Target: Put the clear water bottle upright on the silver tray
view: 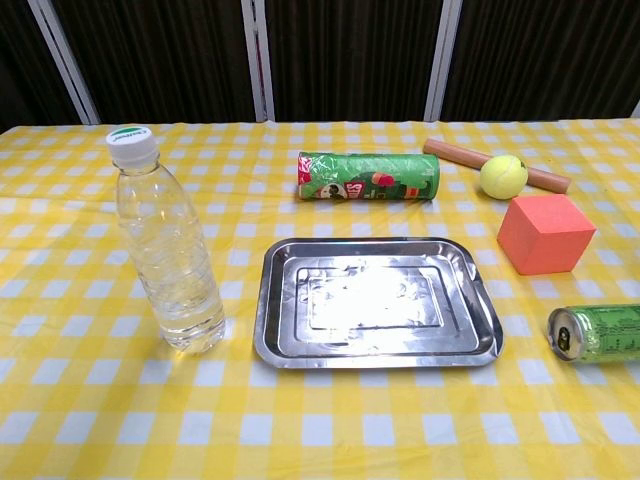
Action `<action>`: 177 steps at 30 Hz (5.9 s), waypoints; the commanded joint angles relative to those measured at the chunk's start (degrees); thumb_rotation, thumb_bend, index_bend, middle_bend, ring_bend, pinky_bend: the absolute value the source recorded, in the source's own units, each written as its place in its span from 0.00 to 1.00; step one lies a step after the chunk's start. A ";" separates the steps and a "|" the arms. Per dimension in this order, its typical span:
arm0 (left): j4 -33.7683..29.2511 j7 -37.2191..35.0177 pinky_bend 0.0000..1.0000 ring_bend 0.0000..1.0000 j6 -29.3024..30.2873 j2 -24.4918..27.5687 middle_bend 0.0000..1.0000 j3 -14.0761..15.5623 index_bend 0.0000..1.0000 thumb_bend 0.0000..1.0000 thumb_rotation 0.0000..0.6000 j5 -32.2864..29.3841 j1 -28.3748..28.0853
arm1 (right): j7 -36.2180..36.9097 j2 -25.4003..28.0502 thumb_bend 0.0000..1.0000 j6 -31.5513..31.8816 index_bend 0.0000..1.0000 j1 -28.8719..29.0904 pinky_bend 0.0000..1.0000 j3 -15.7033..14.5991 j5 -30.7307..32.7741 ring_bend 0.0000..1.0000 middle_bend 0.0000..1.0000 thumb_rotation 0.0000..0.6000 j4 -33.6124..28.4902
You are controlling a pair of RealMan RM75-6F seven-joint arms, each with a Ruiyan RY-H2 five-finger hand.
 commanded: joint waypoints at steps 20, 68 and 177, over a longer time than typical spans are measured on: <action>-0.98 -1.22 0.00 0.00 -2.15 -0.56 0.02 0.73 0.09 0.29 1.00 0.90 -1.19 | -0.16 1.07 0.05 0.63 0.01 -0.95 0.00 -0.56 -0.17 0.00 0.00 1.00 -0.66; -9.16 -22.75 0.00 0.00 -29.86 -28.19 0.14 -2.34 0.15 0.25 1.00 -7.86 -21.09 | 8.54 4.62 0.05 1.85 0.01 -2.08 0.00 -0.38 -1.24 0.00 0.00 1.00 -2.43; -49.10 -20.89 0.05 0.09 -30.07 -2.73 0.59 -20.21 0.59 0.47 1.00 -30.53 -32.00 | 7.86 3.02 0.05 -1.25 0.01 -0.48 0.00 -0.50 -0.56 0.00 0.00 1.00 -1.02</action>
